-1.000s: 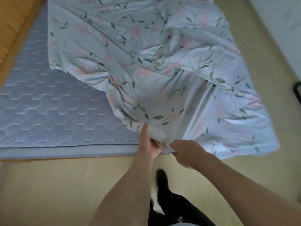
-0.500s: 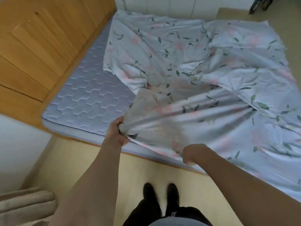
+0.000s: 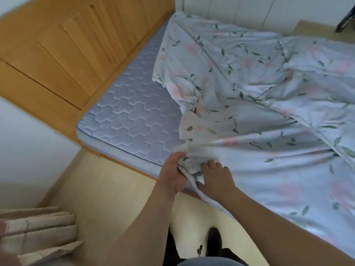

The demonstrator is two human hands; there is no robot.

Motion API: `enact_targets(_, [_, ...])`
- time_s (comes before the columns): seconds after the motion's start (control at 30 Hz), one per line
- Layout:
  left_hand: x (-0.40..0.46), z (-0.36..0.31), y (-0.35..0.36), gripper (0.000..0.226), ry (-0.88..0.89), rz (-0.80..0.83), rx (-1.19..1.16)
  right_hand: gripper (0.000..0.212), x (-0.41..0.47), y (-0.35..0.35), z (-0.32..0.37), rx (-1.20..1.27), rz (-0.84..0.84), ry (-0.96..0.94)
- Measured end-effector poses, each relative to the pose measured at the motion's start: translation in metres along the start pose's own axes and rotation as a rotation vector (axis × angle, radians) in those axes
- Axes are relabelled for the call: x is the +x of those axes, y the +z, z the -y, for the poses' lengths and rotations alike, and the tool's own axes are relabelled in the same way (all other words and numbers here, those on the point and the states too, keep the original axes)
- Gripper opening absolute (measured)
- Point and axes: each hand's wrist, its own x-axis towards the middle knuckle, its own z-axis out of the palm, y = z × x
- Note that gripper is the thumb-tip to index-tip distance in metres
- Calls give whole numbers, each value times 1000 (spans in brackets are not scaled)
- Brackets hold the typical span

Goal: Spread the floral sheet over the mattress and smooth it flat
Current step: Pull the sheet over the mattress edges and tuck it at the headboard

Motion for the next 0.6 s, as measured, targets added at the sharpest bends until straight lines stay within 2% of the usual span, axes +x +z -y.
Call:
enact_targets(0.07, [17,-7,6,73,-41,-26,-52,63,6,-2,4,-15,4,66])
enact_targets(0.1, [25,-11,11,65,-66,5,-55,58,11,-5,5,-35,-3,95])
enact_targets(0.2, [37,-26,24,24,-103,-44,-17,29,22,-15,15,-43,25,161])
enact_targets(0.27, [45,-40,28,25,-111,-58,-50,25,27,-22,18,22,158,168])
enact_targets(0.37, [67,-64,27,33,-106,-88,-135,28,27,-33,17,119,469,202])
enact_targets(0.43, [79,-79,25,28,-94,-118,-196,30,24,-34,16,117,645,251])
enact_targets(0.53, [84,-104,24,33,-62,-169,-288,31,21,-38,11,92,789,271])
enact_targets(0.6, [78,-126,17,36,-20,-219,-312,21,27,-54,7,23,834,224])
